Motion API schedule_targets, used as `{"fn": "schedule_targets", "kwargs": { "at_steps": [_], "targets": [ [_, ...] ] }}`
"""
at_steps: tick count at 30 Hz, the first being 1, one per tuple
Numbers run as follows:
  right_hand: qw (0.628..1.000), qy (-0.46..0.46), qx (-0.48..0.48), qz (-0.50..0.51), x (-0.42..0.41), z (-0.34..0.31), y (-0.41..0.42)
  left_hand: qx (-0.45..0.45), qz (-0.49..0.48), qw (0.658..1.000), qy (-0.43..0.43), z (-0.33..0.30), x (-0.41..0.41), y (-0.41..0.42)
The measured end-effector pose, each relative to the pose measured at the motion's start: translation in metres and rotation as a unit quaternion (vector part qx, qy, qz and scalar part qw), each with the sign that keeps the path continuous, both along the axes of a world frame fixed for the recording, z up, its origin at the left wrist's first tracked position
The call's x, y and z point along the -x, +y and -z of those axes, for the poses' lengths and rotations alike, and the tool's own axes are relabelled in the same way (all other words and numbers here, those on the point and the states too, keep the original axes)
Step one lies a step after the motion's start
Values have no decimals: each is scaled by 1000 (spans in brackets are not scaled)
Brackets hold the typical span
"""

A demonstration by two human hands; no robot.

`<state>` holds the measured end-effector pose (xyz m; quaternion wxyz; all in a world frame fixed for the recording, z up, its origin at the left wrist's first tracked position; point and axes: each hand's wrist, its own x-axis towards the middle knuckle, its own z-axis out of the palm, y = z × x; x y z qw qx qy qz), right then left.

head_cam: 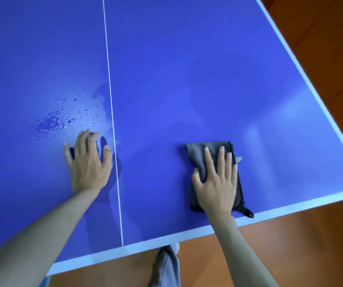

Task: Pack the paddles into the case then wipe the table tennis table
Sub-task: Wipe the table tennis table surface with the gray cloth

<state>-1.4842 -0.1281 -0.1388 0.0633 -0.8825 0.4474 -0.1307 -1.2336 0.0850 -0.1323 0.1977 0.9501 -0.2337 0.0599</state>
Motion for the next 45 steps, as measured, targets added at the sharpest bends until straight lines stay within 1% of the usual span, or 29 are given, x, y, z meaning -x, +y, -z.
{"fn": "schedule_targets", "kwargs": {
  "at_steps": [2, 4, 8, 10, 15, 18, 21, 23, 26, 30, 31, 33, 35, 38, 41, 45],
  "targets": [
    [999, 24, -13, 39, 19, 1, -23, 1, -7, 1000, 0, 0, -1, 1],
    [998, 43, -22, 50, 22, 2, -26, 0, -12, 1000, 1, 1, -1, 0],
    [996, 45, -14, 80, -2, -1, 13, -1, -13, 1000, -3, 2, -1, -1],
    [998, 35, -6, 54, -17, -3, 52, 0, -13, 1000, -6, 3, -1, 0],
    [996, 10, -32, -77, -45, -11, 173, -11, -26, 999, -28, 4, -1, -1],
    [990, 24, -46, -130, -43, -10, 202, -16, -28, 999, -40, 5, 0, -1],
    [984, 2, -56, -171, -31, -11, 181, -15, -21, 999, -43, 5, 0, 0],
    [984, -12, -53, -171, -17, -10, 153, -11, -18, 999, -46, 6, 0, 1],
    [994, -28, -28, -99, 11, -6, 93, -6, -10, 999, -43, 6, 0, 1],
    [1000, 4, 8, 3, 57, 0, 7, -9, -12, 999, -37, 6, -1, 1],
    [999, 12, 4, 31, 67, -1, -7, -10, -13, 999, -36, 6, -2, 1],
    [995, 30, -35, 88, 76, -1, -21, -12, -14, 999, -36, 6, -2, 1],
    [989, 40, -64, 130, 72, 0, -18, -11, -17, 999, -34, 5, -2, 1],
    [988, 55, -63, 131, 57, 1, 5, -6, -21, 999, -25, 5, -2, -1],
    [994, 59, -42, 86, 38, 1, 47, -7, -20, 999, -27, 6, -3, 0],
    [998, 61, -16, -30, 13, -3, 128, -4, -20, 999, -27, 6, -3, 0]
  ]
}}
